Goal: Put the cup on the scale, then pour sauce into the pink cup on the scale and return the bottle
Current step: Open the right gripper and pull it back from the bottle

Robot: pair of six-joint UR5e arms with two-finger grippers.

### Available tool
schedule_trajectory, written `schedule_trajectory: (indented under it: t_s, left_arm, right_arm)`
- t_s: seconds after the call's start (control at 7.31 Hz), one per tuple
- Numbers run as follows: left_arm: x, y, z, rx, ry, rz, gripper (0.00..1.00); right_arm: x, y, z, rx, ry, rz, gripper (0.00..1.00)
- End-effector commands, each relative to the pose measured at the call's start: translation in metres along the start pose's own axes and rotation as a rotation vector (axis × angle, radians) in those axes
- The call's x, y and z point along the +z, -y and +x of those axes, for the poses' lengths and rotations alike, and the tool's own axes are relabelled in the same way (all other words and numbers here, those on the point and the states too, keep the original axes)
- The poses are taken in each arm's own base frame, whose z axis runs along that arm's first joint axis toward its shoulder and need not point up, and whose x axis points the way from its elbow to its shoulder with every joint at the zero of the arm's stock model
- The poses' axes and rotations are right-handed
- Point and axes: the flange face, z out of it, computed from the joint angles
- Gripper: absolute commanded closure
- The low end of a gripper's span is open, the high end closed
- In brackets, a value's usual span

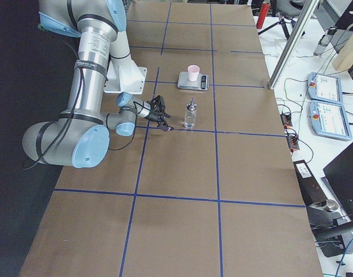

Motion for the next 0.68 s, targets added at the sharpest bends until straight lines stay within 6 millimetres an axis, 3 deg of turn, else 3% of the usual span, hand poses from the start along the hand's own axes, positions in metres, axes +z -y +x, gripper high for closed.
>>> schedule_trajectory:
  t_s: [0.0, 0.14, 0.27, 0.41, 0.55]
  left_arm:
    - [-0.001, 0.001, 0.001, 0.001, 0.000, 0.002, 0.00]
    - [-0.001, 0.001, 0.001, 0.001, -0.001, 0.002, 0.00]
    - [-0.001, 0.001, 0.001, 0.003, 0.001, 0.003, 0.00]
    - [-0.001, 0.001, 0.001, 0.002, -0.001, 0.003, 0.00]
    - [-0.002, 0.001, 0.002, 0.003, 0.000, 0.004, 0.00]
  right_arm:
    - [0.023, 0.016, 0.117, -0.055, 0.041, -0.073, 0.00]
    - [0.024, 0.026, 0.193, -0.108, 0.055, -0.103, 0.00]
    - [0.013, 0.046, 0.259, -0.118, 0.082, -0.142, 0.00]
    - [-0.010, 0.069, 0.317, -0.102, 0.123, -0.167, 0.00]
    - [-0.031, 0.094, 0.355, -0.071, 0.149, -0.180, 0.00]
